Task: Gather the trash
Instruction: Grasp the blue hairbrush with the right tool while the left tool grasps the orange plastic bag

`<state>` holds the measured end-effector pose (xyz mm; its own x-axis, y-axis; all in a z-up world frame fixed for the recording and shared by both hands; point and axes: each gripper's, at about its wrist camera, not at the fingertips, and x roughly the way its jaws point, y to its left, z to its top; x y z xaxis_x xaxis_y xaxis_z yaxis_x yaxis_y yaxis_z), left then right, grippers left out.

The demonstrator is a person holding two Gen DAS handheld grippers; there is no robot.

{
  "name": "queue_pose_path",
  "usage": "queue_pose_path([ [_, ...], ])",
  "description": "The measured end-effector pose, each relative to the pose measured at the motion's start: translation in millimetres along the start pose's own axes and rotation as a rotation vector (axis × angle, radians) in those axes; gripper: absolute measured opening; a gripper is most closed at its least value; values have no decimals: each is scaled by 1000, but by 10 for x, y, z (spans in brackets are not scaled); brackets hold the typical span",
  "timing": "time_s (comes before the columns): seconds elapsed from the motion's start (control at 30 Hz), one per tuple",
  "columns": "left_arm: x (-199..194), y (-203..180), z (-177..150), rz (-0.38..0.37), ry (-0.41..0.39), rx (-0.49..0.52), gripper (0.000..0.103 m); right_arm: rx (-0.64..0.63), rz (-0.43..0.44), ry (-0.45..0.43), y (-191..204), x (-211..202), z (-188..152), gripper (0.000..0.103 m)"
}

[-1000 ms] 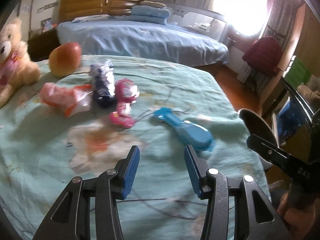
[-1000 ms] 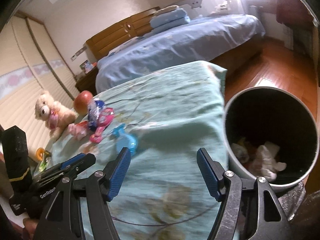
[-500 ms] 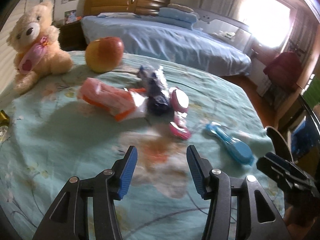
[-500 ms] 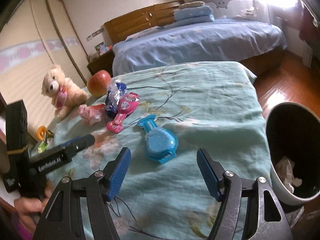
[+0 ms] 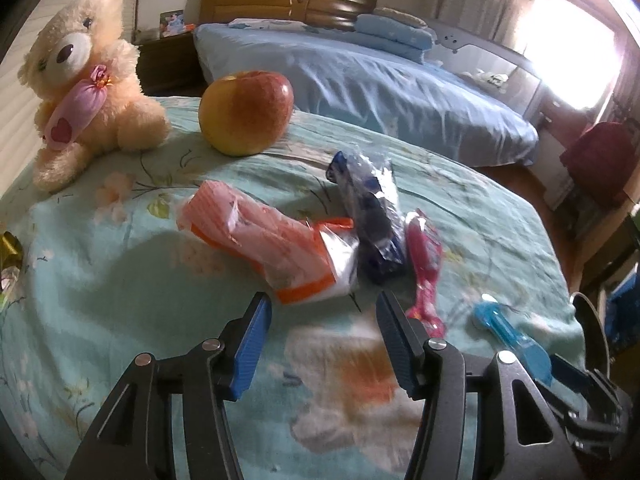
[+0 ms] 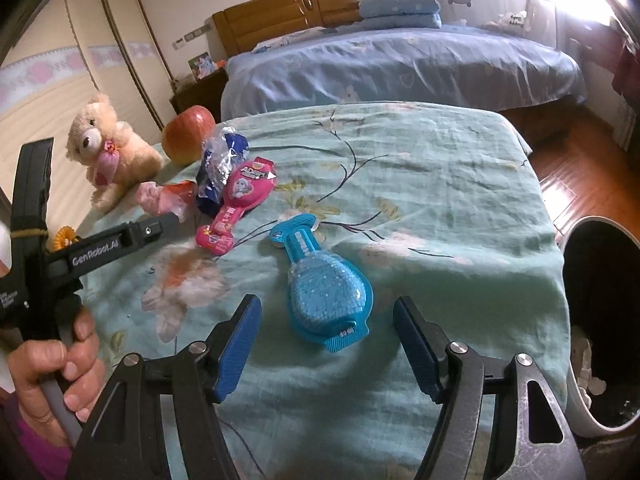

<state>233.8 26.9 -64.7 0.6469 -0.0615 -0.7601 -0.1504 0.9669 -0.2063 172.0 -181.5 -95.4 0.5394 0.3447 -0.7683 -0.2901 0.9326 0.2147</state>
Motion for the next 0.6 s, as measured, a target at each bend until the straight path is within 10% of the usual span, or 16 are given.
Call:
queue_pose_path([
  [0.3,210,52,114,49,18,-43,44,-31,-31,11,54,103,57,43],
  [0.6,122,93,75,23,-19,-9,30,-55,-26,-12,131,80,83,43],
])
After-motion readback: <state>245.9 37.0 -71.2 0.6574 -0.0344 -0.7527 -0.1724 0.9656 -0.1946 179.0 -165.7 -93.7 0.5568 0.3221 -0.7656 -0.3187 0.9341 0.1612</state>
